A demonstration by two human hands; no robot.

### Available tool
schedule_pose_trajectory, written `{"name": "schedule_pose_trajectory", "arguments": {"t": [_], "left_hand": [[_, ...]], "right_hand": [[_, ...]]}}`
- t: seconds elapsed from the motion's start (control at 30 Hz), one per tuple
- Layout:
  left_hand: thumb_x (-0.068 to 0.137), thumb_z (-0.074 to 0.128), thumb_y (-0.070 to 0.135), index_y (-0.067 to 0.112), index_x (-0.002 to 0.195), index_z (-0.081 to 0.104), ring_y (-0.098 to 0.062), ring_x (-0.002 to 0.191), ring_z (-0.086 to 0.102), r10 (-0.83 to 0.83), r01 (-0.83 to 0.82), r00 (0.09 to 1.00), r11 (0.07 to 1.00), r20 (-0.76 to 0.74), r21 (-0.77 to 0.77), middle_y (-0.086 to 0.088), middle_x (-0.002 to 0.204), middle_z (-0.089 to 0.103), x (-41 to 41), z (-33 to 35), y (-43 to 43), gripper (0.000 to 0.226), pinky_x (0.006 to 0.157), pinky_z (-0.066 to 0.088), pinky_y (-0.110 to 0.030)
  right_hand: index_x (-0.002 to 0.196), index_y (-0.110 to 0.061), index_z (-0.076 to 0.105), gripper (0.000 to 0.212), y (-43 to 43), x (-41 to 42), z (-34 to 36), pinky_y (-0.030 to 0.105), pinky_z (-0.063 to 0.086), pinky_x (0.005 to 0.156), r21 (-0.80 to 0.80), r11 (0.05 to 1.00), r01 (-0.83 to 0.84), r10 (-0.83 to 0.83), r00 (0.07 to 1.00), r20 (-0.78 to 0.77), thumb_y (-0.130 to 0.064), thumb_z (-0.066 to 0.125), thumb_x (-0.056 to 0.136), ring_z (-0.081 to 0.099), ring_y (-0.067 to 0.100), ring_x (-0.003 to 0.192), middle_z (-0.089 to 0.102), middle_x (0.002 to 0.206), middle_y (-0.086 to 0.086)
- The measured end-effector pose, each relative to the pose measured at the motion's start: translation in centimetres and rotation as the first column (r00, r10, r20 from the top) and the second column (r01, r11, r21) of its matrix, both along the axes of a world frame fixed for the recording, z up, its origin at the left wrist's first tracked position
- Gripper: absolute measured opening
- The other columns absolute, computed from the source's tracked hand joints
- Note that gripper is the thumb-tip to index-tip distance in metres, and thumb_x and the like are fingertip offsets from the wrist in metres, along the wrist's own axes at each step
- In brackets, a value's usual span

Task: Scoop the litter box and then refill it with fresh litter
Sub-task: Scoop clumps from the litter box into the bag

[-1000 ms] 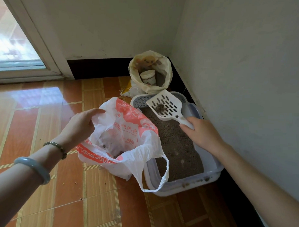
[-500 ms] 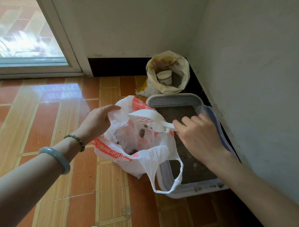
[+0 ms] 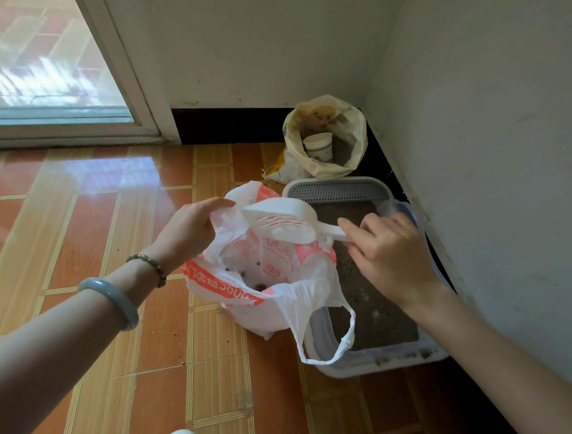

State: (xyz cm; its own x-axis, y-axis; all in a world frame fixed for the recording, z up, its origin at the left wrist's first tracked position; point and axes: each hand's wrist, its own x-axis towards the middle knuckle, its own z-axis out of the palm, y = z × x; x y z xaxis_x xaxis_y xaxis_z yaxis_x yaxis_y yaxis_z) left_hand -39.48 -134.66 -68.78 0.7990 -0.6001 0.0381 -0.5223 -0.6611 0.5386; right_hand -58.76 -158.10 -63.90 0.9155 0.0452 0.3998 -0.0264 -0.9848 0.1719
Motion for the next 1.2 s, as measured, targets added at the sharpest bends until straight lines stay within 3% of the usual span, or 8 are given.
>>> {"name": "schedule_pose_trajectory", "arguments": {"t": [0.2, 0.3, 0.37, 0.5, 0.77, 0.93, 1.1, 1.2], "left_hand": [[0.093, 0.034, -0.008, 0.019, 0.126, 0.057, -0.022, 0.082, 0.060, 0.009, -0.009, 1.000, 1.000, 0.006, 0.002, -0.013, 0.123, 0.061, 0.0, -0.1, -0.1, 0.048, 0.054, 0.041, -0.011], [0.093, 0.036, -0.008, 0.019, 0.126, 0.057, -0.018, 0.077, 0.054, 0.006, -0.006, 1.000, 1.000, 0.012, 0.019, -0.013, 0.123, 0.061, -0.1, -0.2, -0.3, 0.048, 0.049, 0.036, -0.009], [0.092, 0.037, -0.008, 0.020, 0.127, 0.056, -0.020, 0.078, 0.056, 0.006, -0.007, 1.000, 1.000, 0.011, 0.022, -0.013, 0.123, 0.061, -0.1, -0.3, -0.3, 0.048, 0.049, 0.037, -0.009], [0.090, 0.040, -0.010, 0.021, 0.126, 0.057, -0.028, 0.090, 0.062, -0.004, 0.004, 1.000, 1.000, 0.026, 0.016, -0.012, 0.122, 0.062, 0.2, -0.7, -0.3, 0.050, 0.060, 0.048, -0.018], [0.089, 0.039, -0.011, 0.021, 0.126, 0.057, -0.021, 0.073, 0.057, -0.032, 0.031, 0.999, 0.999, 0.032, 0.021, -0.013, 0.119, 0.063, 0.6, -1.3, -0.4, 0.053, 0.054, 0.048, -0.020], [0.089, 0.038, -0.011, 0.021, 0.126, 0.057, -0.020, 0.071, 0.056, -0.025, 0.024, 0.999, 0.999, 0.034, 0.034, -0.013, 0.120, 0.063, 0.8, -1.6, -0.6, 0.053, 0.050, 0.042, -0.014], [0.089, 0.036, -0.012, 0.020, 0.126, 0.058, -0.019, 0.075, 0.055, -0.038, 0.038, 0.999, 0.999, 0.027, 0.019, -0.013, 0.120, 0.063, 0.5, -1.8, -0.5, 0.053, 0.053, 0.042, -0.014], [0.089, 0.036, -0.011, 0.020, 0.125, 0.058, -0.023, 0.080, 0.060, -0.033, 0.033, 0.999, 0.999, 0.036, 0.015, -0.012, 0.120, 0.064, 0.6, -1.9, -0.4, 0.053, 0.057, 0.044, -0.016]], "right_hand": [[0.103, -0.019, 0.069, 0.021, -1.6, -0.9, 2.1, 0.034, 0.046, 0.054, 0.500, 0.811, 0.303, -0.213, 0.949, -0.231, -0.027, 0.063, 0.085, 0.055, 0.023, 0.061, 0.061, 0.074, 0.005], [0.092, -0.017, 0.066, 0.014, -3.8, -1.5, 3.8, 0.032, 0.040, 0.053, 0.527, 0.757, 0.385, -0.277, 0.921, -0.275, -0.029, 0.059, 0.089, 0.052, 0.020, 0.057, 0.059, 0.067, 0.004], [0.082, -0.015, 0.061, 0.019, -5.3, -2.0, 4.1, 0.028, 0.035, 0.052, 0.437, 0.714, 0.547, -0.351, 0.819, -0.453, -0.032, 0.055, 0.090, 0.051, 0.019, 0.057, 0.057, 0.066, 0.004], [0.067, -0.015, 0.046, 0.032, -6.7, -2.7, 0.8, 0.028, 0.032, 0.050, 0.061, 0.690, 0.721, -0.378, 0.431, -0.820, -0.033, 0.046, 0.094, 0.046, 0.015, 0.056, 0.049, 0.065, 0.002], [0.119, -0.005, 0.050, 0.029, -6.7, -3.5, -5.3, 0.023, 0.036, 0.047, -0.294, 0.515, 0.805, -0.404, -0.075, -0.912, -0.020, 0.045, 0.095, 0.046, 0.017, 0.063, 0.051, 0.084, 0.008], [0.122, -0.005, 0.051, 0.031, -6.4, -3.2, -8.0, 0.023, 0.034, 0.049, -0.290, 0.551, 0.782, -0.423, -0.038, -0.905, -0.018, 0.045, 0.095, 0.048, 0.015, 0.072, 0.050, 0.086, 0.006], [0.075, -0.009, 0.052, 0.018, -6.9, -2.7, -11.0, 0.024, 0.039, 0.062, -0.173, 0.474, 0.863, -0.468, 0.080, -0.880, -0.011, 0.046, 0.091, 0.045, 0.014, 0.061, 0.048, 0.071, 0.003], [0.097, -0.010, 0.054, 0.010, -7.2, -2.4, -11.9, 0.028, 0.043, 0.066, -0.063, 0.437, 0.897, -0.503, 0.185, -0.844, -0.009, 0.045, 0.093, 0.051, 0.016, 0.071, 0.058, 0.085, 0.004]]}}
